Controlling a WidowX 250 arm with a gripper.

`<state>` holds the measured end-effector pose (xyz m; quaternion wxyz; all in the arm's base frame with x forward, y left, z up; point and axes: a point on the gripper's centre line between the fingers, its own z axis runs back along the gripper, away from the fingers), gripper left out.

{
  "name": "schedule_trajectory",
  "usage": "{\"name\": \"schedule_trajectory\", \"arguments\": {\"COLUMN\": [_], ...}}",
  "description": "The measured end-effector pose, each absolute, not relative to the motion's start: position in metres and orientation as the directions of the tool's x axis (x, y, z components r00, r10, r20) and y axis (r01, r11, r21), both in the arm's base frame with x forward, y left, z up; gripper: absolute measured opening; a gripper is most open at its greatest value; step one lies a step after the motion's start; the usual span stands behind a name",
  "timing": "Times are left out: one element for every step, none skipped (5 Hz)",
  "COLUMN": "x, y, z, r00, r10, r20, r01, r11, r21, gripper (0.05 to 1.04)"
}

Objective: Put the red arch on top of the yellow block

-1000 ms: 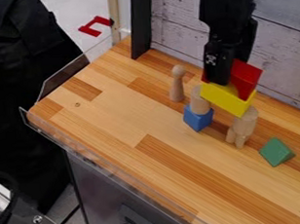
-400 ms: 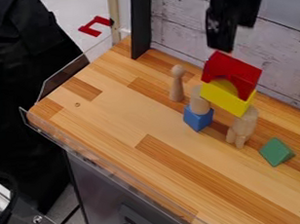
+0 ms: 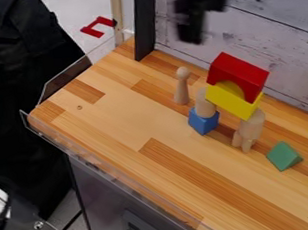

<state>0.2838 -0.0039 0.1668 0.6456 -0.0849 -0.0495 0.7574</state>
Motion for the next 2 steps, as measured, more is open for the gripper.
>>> {"name": "schedule_trajectory", "arguments": {"x": [0.261, 0.247], "y": [0.02, 0.023], "z": [0.159, 0.151], "r00": [-0.188, -0.169], "r10": [0.978, 0.98], "r20": [-0.087, -0.104], "r01": [-0.969, -0.975], "r11": [-0.199, -0.182], "r21": [-0.146, -0.131], "gripper": [0.999, 0.999]}}
